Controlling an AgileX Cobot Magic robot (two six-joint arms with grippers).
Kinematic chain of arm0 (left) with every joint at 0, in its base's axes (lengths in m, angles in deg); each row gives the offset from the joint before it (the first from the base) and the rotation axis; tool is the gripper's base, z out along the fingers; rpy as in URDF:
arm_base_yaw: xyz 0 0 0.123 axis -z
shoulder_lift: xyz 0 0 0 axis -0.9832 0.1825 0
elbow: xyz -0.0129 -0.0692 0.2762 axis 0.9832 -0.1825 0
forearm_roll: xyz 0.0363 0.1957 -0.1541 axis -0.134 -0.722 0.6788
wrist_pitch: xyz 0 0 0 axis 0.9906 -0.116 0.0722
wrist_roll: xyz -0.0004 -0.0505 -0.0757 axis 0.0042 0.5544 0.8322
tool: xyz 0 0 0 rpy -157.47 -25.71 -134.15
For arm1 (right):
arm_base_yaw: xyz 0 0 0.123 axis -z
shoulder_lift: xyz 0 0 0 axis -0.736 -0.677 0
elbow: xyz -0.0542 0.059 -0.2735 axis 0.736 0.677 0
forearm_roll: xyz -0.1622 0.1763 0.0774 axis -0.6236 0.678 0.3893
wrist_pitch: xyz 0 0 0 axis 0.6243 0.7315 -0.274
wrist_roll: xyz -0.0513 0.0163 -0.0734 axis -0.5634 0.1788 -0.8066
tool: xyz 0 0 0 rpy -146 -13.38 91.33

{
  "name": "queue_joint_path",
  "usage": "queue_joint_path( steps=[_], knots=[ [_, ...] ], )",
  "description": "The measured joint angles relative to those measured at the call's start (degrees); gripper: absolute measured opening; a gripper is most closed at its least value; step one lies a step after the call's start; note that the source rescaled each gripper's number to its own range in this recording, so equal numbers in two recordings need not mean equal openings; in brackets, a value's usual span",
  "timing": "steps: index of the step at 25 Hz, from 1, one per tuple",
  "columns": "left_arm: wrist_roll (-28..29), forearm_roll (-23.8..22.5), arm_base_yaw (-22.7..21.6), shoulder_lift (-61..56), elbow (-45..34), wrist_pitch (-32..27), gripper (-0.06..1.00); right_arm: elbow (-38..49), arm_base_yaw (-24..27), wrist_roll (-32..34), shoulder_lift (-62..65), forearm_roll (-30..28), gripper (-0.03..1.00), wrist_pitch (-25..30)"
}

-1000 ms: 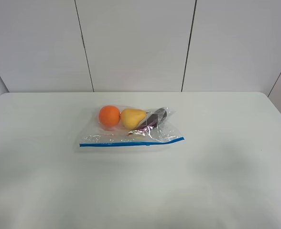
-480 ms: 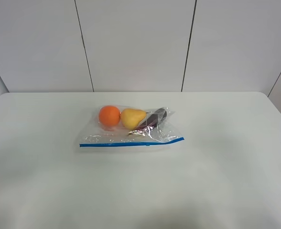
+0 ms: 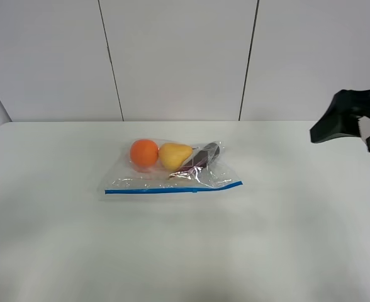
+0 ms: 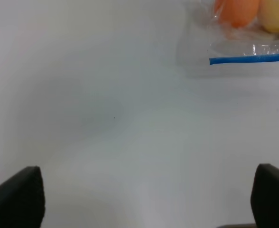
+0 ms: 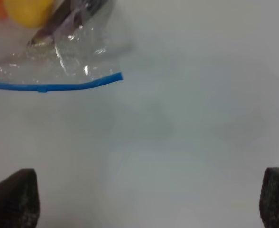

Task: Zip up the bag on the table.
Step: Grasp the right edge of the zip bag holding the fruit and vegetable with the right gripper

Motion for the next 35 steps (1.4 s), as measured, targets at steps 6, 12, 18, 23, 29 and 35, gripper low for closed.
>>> queue_joint_path(
  steps=[6, 12, 18, 23, 29, 35],
  knots=[
    [0.0, 0.0, 0.0, 0.0, 0.0, 0.0, 1.00, -3.3, 0.1, -9.5, -17.5, 12.0, 1.00, -2.6],
    [0.0, 0.0, 0.0, 0.0, 0.0, 0.0, 1.00, -3.9, 5.1, -23.1, -31.2, 28.8, 0.98, -0.6],
    [0.0, 0.0, 0.0, 0.0, 0.0, 0.0, 1.00, -3.9, 6.6, -35.7, -42.3, 40.6, 0.97, 3.2],
    [0.0, 0.0, 0.0, 0.0, 0.0, 0.1, 1.00, -4.8, 6.6, -39.0, -49.1, 43.4, 0.95, 3.1],
    [0.0, 0.0, 0.0, 0.0, 0.0, 0.1, 1.00, -9.5, 6.6, -39.4, -54.7, 43.9, 0.93, 3.0],
    [0.0, 0.0, 0.0, 0.0, 0.0, 0.1, 1.00, -13.1, 4.2, -40.4, -58.3, 43.7, 0.92, 3.0]
  ],
)
